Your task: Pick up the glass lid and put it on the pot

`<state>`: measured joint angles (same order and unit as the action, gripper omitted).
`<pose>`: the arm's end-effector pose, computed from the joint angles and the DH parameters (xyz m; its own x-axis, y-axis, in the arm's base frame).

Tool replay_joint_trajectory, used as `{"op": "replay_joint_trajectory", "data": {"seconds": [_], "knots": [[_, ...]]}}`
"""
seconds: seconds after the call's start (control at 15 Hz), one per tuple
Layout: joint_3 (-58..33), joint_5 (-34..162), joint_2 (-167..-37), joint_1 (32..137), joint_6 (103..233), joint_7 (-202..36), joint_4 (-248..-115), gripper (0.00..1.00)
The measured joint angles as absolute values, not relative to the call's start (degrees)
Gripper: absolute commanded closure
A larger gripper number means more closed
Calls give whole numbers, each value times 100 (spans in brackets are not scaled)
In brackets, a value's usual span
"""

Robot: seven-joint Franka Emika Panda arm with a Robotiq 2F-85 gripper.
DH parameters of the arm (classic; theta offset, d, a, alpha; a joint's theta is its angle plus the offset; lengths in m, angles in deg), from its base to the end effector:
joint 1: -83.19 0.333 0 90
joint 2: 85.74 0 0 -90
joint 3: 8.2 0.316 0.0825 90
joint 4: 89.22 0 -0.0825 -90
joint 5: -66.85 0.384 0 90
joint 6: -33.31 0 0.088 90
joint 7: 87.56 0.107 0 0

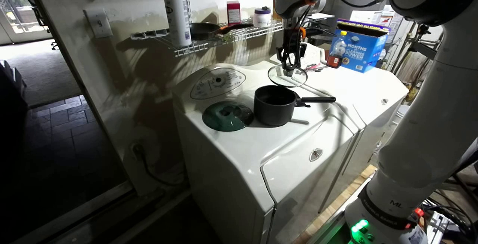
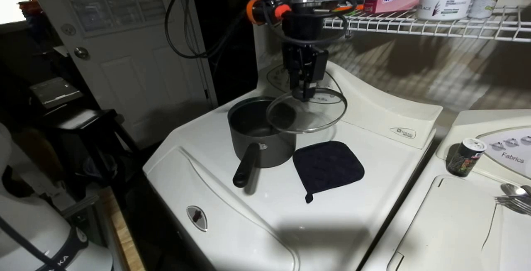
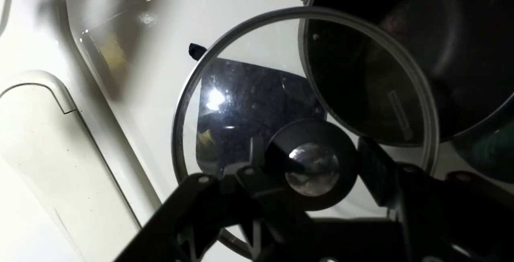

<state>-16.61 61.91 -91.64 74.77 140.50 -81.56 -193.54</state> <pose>0.5593 -0.1734 0.4730 0.9305 -0.3637 -0.0429 -0.3582 -0.9282 0.1008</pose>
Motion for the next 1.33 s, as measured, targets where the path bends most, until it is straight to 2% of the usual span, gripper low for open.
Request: {"op": "replay_joint_trajectory", "data": {"seconds": [1.33], "knots": [[-1290,6167,-8306,7780,14081,-8960,-20726,66]]}}
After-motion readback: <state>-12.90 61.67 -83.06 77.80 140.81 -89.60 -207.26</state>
